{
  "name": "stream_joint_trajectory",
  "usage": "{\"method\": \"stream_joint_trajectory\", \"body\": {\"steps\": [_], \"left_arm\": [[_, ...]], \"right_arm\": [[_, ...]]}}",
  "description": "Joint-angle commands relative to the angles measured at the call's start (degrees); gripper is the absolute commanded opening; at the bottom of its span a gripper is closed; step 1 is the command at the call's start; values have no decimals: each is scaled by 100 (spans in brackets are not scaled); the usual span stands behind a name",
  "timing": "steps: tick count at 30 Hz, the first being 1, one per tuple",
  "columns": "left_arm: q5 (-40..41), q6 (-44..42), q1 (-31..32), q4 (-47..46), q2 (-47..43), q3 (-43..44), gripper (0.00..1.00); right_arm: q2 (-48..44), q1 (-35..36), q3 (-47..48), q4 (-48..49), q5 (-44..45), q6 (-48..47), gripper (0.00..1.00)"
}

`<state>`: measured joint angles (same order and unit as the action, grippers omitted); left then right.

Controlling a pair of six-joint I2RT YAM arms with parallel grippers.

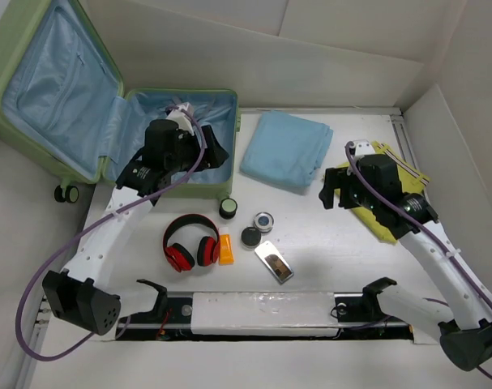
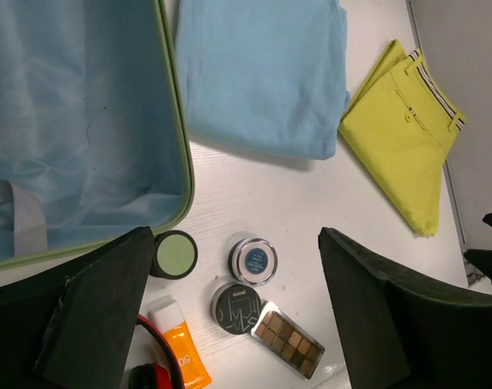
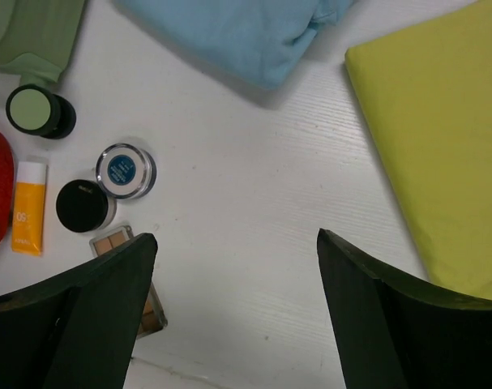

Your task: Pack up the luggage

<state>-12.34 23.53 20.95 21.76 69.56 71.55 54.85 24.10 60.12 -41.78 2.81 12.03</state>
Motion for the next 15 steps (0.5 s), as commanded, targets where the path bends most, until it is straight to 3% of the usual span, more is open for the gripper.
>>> {"method": "stream_joint_trajectory", "body": {"steps": [1,4,7,8,11,12,15], "left_arm": [[-365,55,14,-400,-21,-124,82],[-532,55,14,-400,-21,-237,79],[-936,186,14,-803,31,-448,77],[-1050,318,128,-1022,136,-449,77],[-351,249,759,-823,522,-3,77],[-70,249,1249,-744,863,200,77],[617,667,1657,-506,1601,895,75]], "right_arm": [[-1,78,175,232,-26,-78,86],[-1,78,124,232,123,-78,82],[-53,78,44,284,203,-9,64],[-53,78,44,345,203,-8,52],[157,7,323,346,255,115,31],[262,7,430,259,342,115,19],[315,-54,817,-4,738,264,16]]}}
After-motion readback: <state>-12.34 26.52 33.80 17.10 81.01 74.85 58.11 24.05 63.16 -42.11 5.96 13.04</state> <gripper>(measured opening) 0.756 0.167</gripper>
